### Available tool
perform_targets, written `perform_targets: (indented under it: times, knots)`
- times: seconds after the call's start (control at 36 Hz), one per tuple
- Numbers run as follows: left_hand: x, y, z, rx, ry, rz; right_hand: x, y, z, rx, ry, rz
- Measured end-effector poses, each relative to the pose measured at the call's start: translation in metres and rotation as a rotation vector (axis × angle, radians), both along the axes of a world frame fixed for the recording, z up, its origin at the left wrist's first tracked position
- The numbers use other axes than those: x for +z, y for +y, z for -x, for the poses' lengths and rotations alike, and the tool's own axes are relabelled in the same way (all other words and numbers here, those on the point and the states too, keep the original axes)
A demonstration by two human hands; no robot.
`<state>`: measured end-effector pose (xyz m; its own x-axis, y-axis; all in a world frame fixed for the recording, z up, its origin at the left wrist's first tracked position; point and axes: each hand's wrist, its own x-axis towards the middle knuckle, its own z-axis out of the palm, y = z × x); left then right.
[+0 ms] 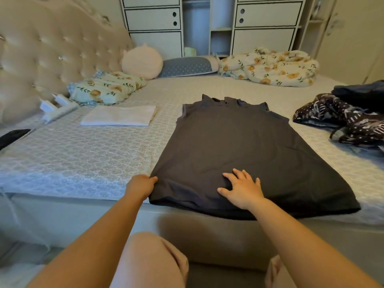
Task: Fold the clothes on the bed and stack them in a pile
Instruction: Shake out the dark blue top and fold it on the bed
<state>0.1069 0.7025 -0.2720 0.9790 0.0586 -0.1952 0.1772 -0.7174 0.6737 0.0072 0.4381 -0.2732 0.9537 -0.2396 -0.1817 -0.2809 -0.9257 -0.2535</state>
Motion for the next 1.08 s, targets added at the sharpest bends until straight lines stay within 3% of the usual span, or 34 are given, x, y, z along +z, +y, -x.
perform_targets:
  times: [0.14,0.31,0.5,0.64,0.72,0.83,0.97,1.08]
  knots:
    - [-0.003,0.001,0.009,-0.034,-0.097,-0.229,-0.004,0.019,0.008,0.270,-0.097,0.038]
    - [0.000,0.002,0.014,-0.043,-0.106,-0.300,-0.013,0.045,0.016,0.480,-0.278,0.416]
    - [-0.002,-0.005,0.016,-0.056,-0.079,-0.225,-0.003,0.053,0.012,0.359,-0.420,0.231]
    - [-0.009,0.005,0.018,-0.106,-0.225,-0.319,0.002,0.059,0.008,0.346,-0.297,-0.065]
    - [-0.007,0.006,0.020,-0.105,-0.271,-0.489,0.008,0.057,-0.002,0.420,-0.219,-0.071]
    - [-0.001,-0.006,0.013,-0.176,-0.398,-0.649,0.015,0.043,-0.029,0.317,-0.360,-0.062]
    - [-0.001,-0.030,-0.022,-0.390,-0.341,-0.593,0.001,0.022,-0.072,0.164,-0.070,0.007]
    - [-0.006,-0.053,-0.069,-0.460,-0.222,-0.615,-0.008,0.010,-0.112,0.151,0.006,-0.006]
